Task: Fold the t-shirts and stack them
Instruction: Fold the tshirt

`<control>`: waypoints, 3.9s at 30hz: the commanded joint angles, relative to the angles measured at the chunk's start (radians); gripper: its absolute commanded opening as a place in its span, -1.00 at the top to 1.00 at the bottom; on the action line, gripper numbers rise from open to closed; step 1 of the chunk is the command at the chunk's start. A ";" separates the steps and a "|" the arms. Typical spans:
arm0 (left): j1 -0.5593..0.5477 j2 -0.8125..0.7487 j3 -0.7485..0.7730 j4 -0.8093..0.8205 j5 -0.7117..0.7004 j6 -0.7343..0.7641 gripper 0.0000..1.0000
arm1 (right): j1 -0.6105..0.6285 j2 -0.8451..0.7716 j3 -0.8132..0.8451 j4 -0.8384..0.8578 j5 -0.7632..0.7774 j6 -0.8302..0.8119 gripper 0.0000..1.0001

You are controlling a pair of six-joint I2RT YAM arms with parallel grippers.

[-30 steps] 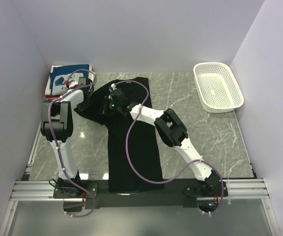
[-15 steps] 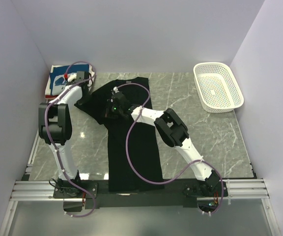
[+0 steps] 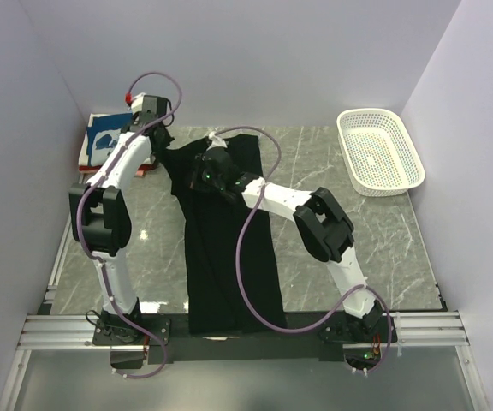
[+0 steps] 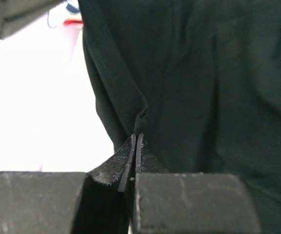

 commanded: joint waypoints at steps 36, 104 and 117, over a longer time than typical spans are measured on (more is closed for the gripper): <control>-0.309 0.182 0.194 0.228 0.250 0.090 0.99 | 0.001 -0.253 -0.350 -0.283 0.628 -0.019 1.00; -1.200 -0.536 -0.857 -0.082 -0.042 -0.541 0.14 | -0.223 -0.304 -0.550 0.071 -0.419 -0.048 0.21; -1.384 -0.382 -0.766 -0.273 -0.074 -0.680 0.16 | -0.224 -0.298 -0.567 0.091 -0.425 -0.037 0.23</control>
